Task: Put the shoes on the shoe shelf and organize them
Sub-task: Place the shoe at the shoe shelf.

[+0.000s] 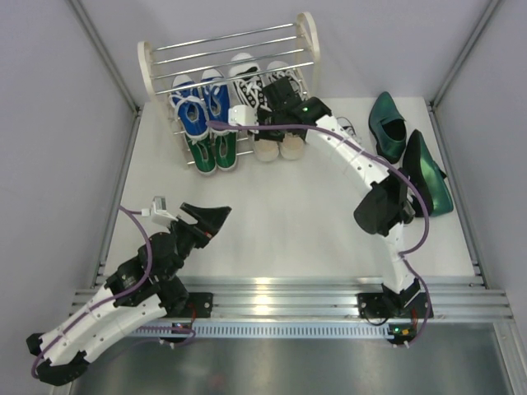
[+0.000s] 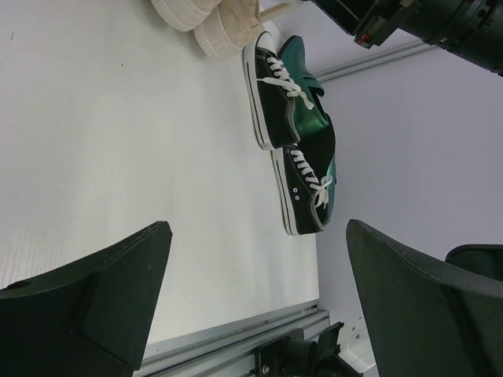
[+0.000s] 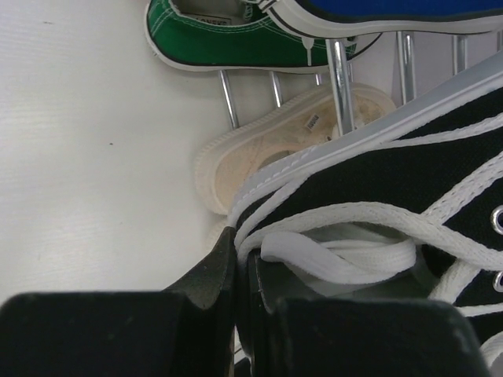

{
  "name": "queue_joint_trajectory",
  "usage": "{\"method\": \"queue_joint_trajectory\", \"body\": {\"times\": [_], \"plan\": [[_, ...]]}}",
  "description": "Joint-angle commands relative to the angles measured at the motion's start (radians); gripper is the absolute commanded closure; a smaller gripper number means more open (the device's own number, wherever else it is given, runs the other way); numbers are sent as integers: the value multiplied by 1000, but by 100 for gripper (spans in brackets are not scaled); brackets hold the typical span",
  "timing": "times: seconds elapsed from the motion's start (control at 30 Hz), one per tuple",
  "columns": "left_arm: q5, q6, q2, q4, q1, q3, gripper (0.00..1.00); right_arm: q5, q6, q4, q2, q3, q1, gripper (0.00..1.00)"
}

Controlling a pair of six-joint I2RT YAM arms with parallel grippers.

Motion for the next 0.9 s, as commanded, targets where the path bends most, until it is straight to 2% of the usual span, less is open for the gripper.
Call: {"method": "queue_joint_trajectory", "body": {"times": [0.0,0.3,0.43,0.5,0.87], "plan": [[-11,-13,-7,7,2,-10,2,21,-25,180,-6,77,-20,97],[-13,-25,-2,12,2,-6,2,32,-11,248,11,74,-40,94],[-7,-28,1,10,2,-4,2,34,-8,260,12,70,-44,89],[-2,-33,1,10,2,-4,2,41,-3,275,12,68,-43,83],[10,-36,7,12,2,5,2,43,18,300,-17,30,-47,81]]}}
